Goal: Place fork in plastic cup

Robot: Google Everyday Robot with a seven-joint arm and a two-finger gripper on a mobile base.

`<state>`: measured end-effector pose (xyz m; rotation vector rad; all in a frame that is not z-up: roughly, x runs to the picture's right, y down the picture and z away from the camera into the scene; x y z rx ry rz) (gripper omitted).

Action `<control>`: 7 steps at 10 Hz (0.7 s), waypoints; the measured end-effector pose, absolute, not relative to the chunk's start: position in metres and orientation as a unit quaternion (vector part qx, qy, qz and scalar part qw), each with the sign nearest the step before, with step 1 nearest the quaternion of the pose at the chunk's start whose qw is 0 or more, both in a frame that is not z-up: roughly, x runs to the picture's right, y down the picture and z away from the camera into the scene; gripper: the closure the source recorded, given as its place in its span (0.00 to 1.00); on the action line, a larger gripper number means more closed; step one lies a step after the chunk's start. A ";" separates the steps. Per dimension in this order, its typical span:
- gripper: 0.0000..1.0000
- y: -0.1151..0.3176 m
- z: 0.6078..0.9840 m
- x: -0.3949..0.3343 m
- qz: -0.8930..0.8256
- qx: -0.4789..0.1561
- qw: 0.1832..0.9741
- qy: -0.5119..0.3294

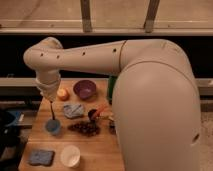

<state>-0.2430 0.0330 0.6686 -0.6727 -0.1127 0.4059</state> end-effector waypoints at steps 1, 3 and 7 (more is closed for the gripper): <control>1.00 0.033 0.669 -0.243 0.198 -0.328 0.922 -0.055; 1.00 0.036 0.669 -0.240 0.200 -0.331 0.921 -0.052; 1.00 0.058 0.689 -0.241 0.212 -0.350 0.910 -0.065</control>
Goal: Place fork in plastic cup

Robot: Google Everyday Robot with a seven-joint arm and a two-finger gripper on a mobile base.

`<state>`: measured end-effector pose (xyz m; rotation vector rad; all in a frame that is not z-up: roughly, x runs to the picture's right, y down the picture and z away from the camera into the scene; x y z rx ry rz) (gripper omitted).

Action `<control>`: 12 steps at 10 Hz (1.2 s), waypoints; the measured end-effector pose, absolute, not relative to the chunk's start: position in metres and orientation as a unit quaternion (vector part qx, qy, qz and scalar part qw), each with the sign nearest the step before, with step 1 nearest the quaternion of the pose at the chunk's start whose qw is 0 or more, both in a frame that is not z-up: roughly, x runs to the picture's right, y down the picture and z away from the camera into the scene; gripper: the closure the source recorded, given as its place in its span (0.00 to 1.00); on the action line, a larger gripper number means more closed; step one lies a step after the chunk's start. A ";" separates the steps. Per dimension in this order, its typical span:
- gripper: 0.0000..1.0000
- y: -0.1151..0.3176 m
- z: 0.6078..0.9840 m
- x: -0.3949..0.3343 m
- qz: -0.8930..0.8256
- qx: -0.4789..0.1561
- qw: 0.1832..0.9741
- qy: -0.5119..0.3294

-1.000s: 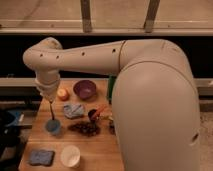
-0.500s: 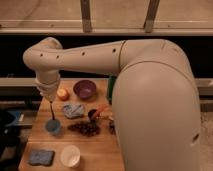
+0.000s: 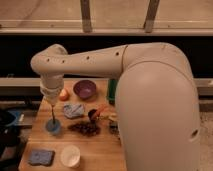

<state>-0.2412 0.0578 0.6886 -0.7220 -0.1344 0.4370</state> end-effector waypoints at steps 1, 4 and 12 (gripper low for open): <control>1.00 0.060 0.694 -0.242 0.215 -0.355 0.908 -0.068; 1.00 0.069 0.704 -0.250 0.215 -0.369 0.901 -0.074; 1.00 0.110 0.744 -0.268 0.216 -0.427 0.875 -0.072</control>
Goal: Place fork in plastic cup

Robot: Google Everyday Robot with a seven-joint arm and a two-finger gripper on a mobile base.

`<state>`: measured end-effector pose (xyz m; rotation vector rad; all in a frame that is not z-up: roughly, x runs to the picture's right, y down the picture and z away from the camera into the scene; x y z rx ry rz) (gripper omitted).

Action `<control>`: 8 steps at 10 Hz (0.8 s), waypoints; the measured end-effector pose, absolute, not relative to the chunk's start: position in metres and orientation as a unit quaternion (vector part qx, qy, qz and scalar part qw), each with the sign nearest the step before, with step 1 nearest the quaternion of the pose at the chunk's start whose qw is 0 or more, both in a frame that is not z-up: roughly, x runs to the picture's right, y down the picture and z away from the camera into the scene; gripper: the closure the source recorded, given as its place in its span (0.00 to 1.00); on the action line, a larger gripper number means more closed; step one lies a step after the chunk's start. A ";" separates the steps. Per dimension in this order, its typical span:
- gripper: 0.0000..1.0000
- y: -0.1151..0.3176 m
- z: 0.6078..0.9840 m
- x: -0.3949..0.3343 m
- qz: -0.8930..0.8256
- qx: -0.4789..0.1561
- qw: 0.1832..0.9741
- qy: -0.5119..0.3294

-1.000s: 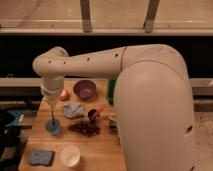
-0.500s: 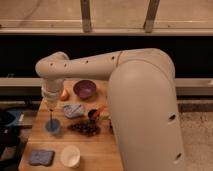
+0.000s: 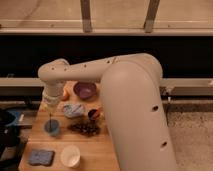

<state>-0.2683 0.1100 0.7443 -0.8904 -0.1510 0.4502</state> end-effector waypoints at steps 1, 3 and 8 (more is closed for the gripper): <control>1.00 0.115 0.747 -0.270 0.216 -0.432 0.873 -0.071; 1.00 0.121 0.751 -0.271 0.217 -0.441 0.868 -0.067; 0.97 0.130 0.758 -0.270 0.225 -0.454 0.860 -0.061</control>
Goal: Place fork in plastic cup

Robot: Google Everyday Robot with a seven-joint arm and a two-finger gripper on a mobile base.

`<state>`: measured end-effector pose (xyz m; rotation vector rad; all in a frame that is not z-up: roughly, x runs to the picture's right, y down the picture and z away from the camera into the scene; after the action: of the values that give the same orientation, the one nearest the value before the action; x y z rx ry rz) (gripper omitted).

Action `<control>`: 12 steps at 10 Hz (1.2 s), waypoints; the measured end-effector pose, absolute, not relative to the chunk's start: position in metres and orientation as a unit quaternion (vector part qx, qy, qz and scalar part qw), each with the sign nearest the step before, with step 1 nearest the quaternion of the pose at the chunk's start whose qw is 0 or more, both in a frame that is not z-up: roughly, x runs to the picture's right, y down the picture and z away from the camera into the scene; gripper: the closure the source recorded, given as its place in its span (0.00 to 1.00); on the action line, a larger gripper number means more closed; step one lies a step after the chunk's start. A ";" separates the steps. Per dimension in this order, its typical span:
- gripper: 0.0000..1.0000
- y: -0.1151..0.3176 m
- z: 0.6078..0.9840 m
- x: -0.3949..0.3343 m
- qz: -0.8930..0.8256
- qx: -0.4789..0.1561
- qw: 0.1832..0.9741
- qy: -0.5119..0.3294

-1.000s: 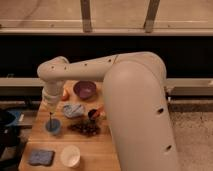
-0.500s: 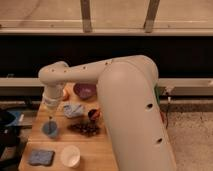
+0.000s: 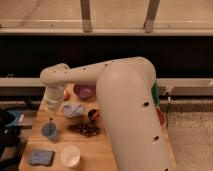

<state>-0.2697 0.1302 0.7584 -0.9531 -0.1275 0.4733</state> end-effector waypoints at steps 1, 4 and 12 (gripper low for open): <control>0.88 0.132 0.760 -0.268 0.227 -0.456 0.859 -0.059; 0.57 0.132 0.759 -0.269 0.230 -0.455 0.858 -0.064; 0.47 0.133 0.757 -0.270 0.226 -0.451 0.861 -0.070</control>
<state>-0.2703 0.1325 0.7566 -0.9464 -0.1475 0.4737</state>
